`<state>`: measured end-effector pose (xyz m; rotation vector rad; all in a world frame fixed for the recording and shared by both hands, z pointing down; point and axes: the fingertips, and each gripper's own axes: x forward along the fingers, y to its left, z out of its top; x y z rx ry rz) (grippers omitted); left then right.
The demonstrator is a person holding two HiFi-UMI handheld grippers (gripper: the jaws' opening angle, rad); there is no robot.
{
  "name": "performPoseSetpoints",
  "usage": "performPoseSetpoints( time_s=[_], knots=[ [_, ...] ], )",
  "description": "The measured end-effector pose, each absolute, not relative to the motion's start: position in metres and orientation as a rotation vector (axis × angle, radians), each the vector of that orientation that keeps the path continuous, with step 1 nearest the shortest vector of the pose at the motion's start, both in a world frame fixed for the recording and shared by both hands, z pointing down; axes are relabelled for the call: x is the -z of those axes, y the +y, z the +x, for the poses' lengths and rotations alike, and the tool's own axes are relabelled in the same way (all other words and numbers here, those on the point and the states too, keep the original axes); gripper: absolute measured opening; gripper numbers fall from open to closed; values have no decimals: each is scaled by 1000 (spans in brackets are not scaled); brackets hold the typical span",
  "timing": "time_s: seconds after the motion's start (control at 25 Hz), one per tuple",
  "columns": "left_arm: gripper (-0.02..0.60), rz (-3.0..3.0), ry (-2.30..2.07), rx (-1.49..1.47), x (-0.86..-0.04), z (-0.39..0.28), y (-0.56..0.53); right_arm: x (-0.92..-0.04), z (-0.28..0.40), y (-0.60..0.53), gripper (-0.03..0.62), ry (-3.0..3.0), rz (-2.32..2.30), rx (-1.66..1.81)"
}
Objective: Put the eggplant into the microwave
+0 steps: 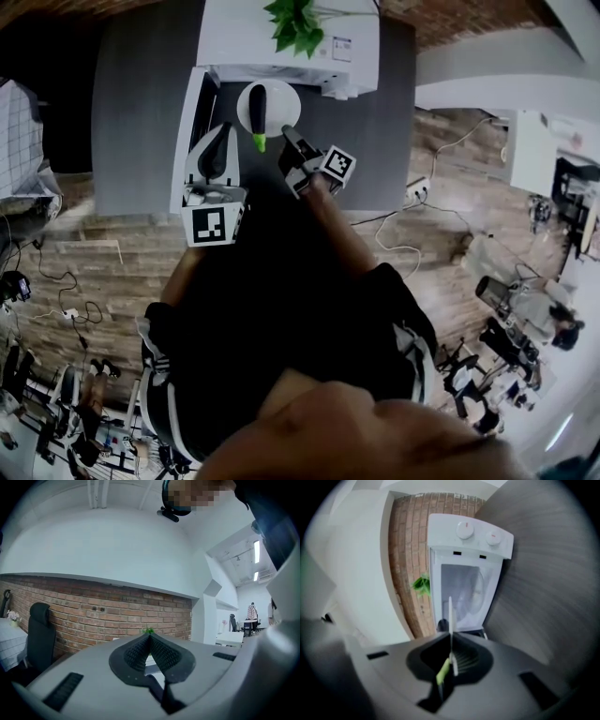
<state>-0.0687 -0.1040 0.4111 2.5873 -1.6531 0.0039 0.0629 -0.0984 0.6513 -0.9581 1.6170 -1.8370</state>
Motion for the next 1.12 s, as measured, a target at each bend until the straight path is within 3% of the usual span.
performPoseSetpoints(
  time_s=[1.12],
  knots=[
    [34,2517,-1684,-61,-428,-67,-134,-718,75,-170,37,1591,-977,1807]
  ],
)
